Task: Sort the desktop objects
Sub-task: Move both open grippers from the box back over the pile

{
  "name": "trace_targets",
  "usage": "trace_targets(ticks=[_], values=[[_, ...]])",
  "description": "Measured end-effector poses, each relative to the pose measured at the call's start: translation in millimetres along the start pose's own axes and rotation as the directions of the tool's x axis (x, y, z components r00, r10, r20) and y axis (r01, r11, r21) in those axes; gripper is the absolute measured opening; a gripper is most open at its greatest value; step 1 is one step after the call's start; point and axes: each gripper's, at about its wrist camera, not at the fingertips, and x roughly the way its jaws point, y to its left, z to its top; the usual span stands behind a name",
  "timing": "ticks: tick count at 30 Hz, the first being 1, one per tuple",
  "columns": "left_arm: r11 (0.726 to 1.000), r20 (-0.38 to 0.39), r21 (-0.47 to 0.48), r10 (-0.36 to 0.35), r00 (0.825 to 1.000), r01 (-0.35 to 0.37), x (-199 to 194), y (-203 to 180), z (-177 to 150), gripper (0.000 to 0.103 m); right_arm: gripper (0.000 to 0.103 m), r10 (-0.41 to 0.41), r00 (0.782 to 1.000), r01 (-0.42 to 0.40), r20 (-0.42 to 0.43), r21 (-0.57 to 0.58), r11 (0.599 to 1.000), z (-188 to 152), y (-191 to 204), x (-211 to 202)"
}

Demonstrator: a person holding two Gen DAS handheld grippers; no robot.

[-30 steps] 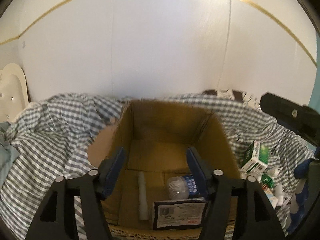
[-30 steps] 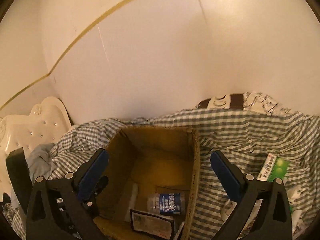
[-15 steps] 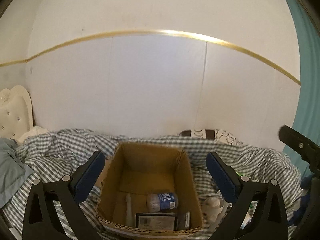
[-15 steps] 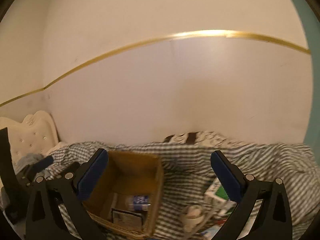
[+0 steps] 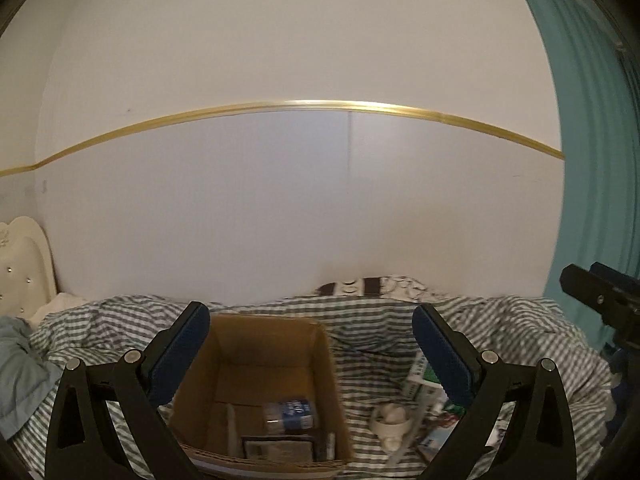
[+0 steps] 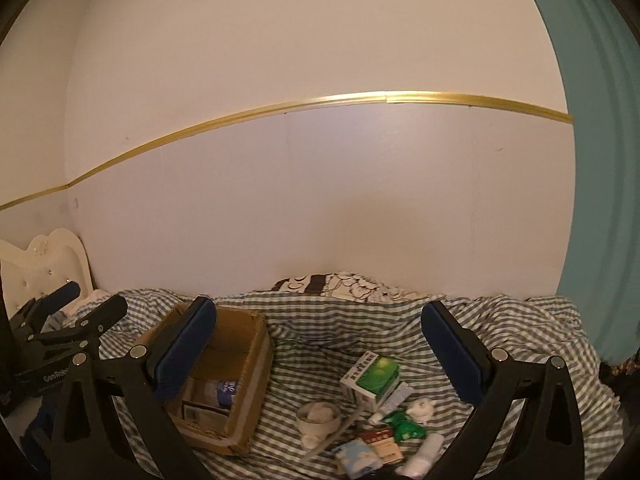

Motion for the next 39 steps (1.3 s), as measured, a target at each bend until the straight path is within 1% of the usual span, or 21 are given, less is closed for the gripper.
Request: trace_targets(ticks=[3, 7, 12, 15, 18, 21, 22, 23, 25, 28, 29, 31, 34, 36, 38, 39], values=[[1.000, 0.013, 0.003, -0.024, 1.000, 0.024, -3.3, -9.8, 0.0, 0.103, 0.103, -0.006, 1.000, 0.006, 0.005, -0.001, 1.000, -4.7, -10.5, -7.6], [0.998, 0.005, 0.011, -0.065, 0.998, 0.065, -0.5, -24.6, -3.2, 0.103, 0.103, -0.013, 1.000, 0.013, -0.001, -0.012, 1.000, -11.2, -21.3, -13.8], [0.994, -0.030, 0.035, -0.105, 0.994, 0.106, 11.1, -46.0, -15.1, 0.103, 0.103, -0.027, 0.999, 0.027, -0.034, -0.023, 0.999, -25.7, -30.0, -10.4], [0.990, -0.057, 0.066, -0.122, 0.991, 0.126, 19.4, -59.6, -25.2, 0.101, 0.102, -0.036, 0.998, 0.035, -0.060, -0.023, 0.999, -37.4, -36.3, -3.3], [0.987, -0.081, 0.084, -0.128, 0.988, 0.135, 29.1, -70.2, -35.7, 0.096, 0.100, -0.044, 0.995, 0.042, -0.091, -0.022, 0.999, -49.1, -44.6, 1.9], [0.988, -0.103, 0.084, -0.120, 0.987, 0.129, 41.3, -76.8, -50.0, 0.087, 0.095, -0.048, 0.991, 0.045, -0.123, -0.032, 0.998, -61.2, -49.2, 10.1], [0.987, -0.118, 0.088, -0.121, 0.986, 0.132, 46.6, -79.4, -55.5, 0.082, 0.093, -0.050, 0.989, 0.046, -0.136, -0.036, 0.998, -66.2, -50.6, 13.3], [0.986, -0.135, 0.092, -0.125, 0.983, 0.138, 51.8, -82.2, -61.4, 0.079, 0.092, -0.054, 0.987, 0.048, -0.153, -0.039, 0.998, -72.1, -52.5, 17.8], [0.983, -0.165, 0.095, -0.143, 0.976, 0.160, 60.8, -86.2, -71.2, 0.076, 0.089, -0.060, 0.981, 0.054, -0.183, -0.036, 0.998, -83.2, -57.6, 25.2], [0.978, -0.216, 0.097, -0.160, 0.963, 0.184, 76.9, -90.0, -88.4, 0.072, 0.088, -0.060, 0.970, 0.056, -0.236, -0.022, 0.998, -102.2, -64.3, 38.1], [0.977, -0.231, 0.098, -0.165, 0.959, 0.192, 81.8, -91.0, -94.3, 0.070, 0.088, -0.060, 0.964, 0.055, -0.259, -0.027, 0.998, -108.4, -65.2, 43.8], [0.974, -0.264, 0.099, -0.171, 0.949, 0.203, 92.1, -93.9, -106.5, 0.069, 0.088, -0.065, 0.954, 0.053, -0.294, -0.048, 0.997, -118.7, -64.6, 54.1], [0.969, -0.307, 0.095, -0.190, 0.932, 0.229, 104.3, -100.2, -122.7, 0.069, 0.088, -0.078, 0.936, 0.055, -0.343, -0.076, 0.996, -134.7, -63.4, 67.8], [0.964, -0.326, 0.111, -0.193, 0.926, 0.241, 108.9, -106.7, -131.5, 0.068, 0.088, -0.097, 0.921, 0.068, -0.378, -0.090, 0.994, -145.7, -65.8, 77.3], [0.957, -0.356, 0.127, -0.200, 0.913, 0.259, 114.5, -111.9, -141.1, 0.061, 0.087, -0.116, 0.905, 0.082, -0.410, -0.099, 0.992, -158.8, -70.5, 86.9], [0.954, -0.375, 0.132, -0.202, 0.905, 0.268, 118.0, -113.8, -147.5, 0.061, 0.083, -0.113, 0.896, 0.081, -0.429, -0.092, 0.992, -164.1, -74.0, 90.6]])
